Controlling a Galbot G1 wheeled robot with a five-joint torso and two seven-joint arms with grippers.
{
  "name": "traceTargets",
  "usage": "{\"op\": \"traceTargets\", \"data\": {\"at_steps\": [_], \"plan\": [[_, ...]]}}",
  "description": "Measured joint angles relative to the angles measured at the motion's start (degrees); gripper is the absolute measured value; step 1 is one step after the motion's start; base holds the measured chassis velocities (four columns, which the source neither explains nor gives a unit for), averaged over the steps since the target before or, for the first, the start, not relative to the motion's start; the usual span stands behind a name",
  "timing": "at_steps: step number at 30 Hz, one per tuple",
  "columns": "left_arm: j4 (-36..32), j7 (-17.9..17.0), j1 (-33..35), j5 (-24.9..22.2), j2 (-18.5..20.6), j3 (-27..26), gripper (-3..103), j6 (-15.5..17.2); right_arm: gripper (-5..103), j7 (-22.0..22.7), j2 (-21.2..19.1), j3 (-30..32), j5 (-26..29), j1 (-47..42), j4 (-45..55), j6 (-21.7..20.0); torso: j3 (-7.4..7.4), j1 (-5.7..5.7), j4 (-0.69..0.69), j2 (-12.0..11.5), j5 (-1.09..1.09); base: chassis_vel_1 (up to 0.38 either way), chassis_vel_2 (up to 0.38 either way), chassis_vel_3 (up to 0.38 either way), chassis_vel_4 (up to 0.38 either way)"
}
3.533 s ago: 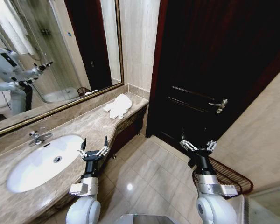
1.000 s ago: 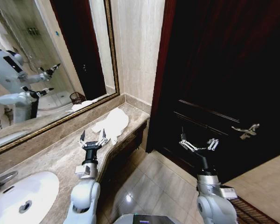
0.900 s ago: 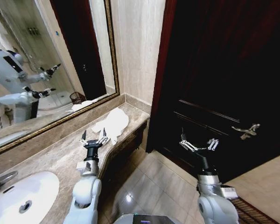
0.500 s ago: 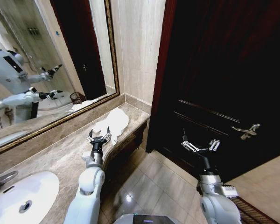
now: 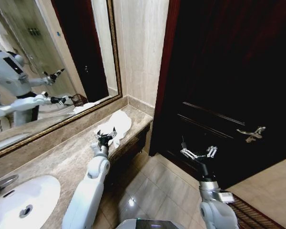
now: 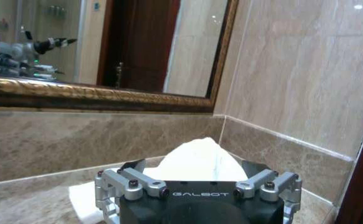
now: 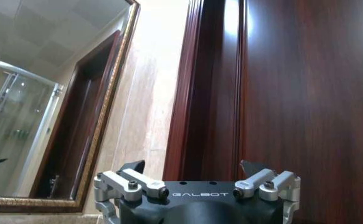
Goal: Discard the used towel into the hamper.
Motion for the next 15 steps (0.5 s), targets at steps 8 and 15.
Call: {"op": "traceTargets", "data": {"at_steps": [8,15], "plan": [[9.9,-0.8,-8.1,0.8,1.7,3.6,100,2.2,100,0.1,0.5,0.2,0.0,0.4,-0.7,0.0,0.00,0.00,0.00,0.0,-0.01,0.000,0.000,0.000,0.000],[17.1,1.0,-13.7,1.9,2.7,6.5,100,2.8,100,-0.2,0.4,0.7,0.1,0.1,-0.8,0.5,0.00,0.00,0.00,0.0,0.00,0.000,0.000,0.000,0.000]]}}
